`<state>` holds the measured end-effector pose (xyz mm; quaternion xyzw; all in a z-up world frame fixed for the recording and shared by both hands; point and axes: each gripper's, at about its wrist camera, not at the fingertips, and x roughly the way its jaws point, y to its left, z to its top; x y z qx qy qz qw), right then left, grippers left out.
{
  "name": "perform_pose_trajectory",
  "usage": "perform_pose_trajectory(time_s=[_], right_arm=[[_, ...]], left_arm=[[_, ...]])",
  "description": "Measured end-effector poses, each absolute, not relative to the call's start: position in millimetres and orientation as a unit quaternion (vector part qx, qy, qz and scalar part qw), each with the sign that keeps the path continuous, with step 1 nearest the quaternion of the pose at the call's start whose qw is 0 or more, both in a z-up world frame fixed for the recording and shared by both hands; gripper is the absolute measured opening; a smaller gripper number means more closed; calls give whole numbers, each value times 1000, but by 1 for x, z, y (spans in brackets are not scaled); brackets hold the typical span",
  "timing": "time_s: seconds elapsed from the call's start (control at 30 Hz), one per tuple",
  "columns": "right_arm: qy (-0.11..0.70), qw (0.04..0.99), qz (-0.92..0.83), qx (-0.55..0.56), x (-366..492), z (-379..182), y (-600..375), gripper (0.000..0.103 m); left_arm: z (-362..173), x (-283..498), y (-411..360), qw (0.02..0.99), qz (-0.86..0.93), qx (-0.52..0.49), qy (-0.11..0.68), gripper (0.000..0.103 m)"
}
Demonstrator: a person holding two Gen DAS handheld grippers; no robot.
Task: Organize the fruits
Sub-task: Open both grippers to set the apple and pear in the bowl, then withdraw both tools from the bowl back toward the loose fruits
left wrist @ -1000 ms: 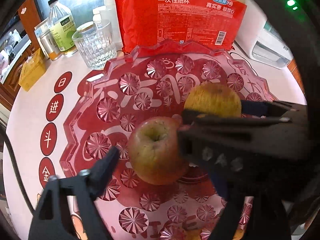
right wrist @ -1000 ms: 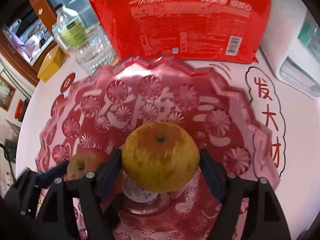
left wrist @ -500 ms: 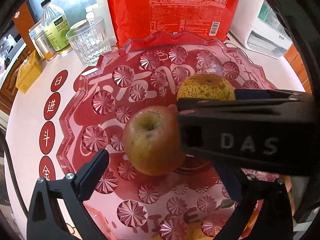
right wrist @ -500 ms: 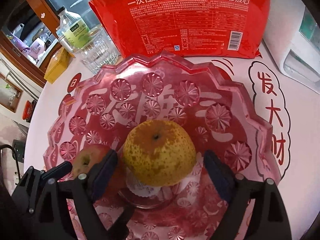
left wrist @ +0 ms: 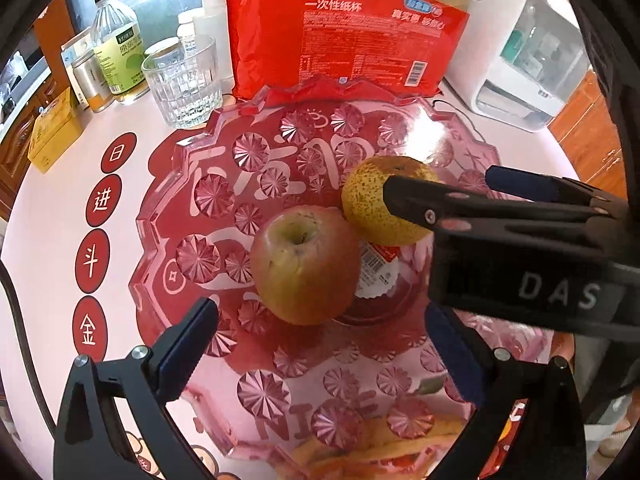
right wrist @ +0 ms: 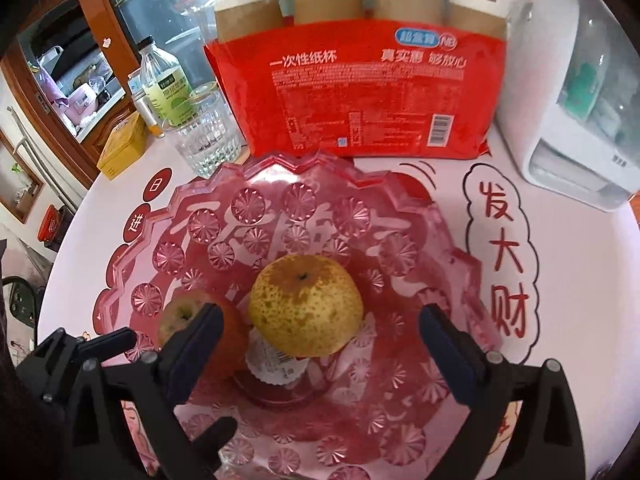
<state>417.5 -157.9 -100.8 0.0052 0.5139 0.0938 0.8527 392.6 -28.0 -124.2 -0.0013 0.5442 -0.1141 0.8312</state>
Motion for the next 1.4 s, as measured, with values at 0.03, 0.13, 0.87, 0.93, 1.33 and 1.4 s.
perform_pose_trajectory(time_s=[0.03,0.13,0.87,0.93,1.33,1.4], right_arm=[[513,854,91,6,417,-100,-159,98],[510,855,94,15,413,-94,-160,98],[451,886,99,49,313,2,-178,98],[438,892,103,50,296,10,-180,98],[395,912,101,47,196,14,-196,98],[394,913,98,43,185,10,-198,98]], left_arm=[[-122,390,-28,833,-112,3,541,103],[-114,386,-28,838,-98,11,536,102],[-19,294,15,886,-61,6,459,102],[-16,279,18,888,-65,1,455,102],[-7,201,20,898,-72,-2,433,102],[-7,190,18,900,-77,-3,429,102]])
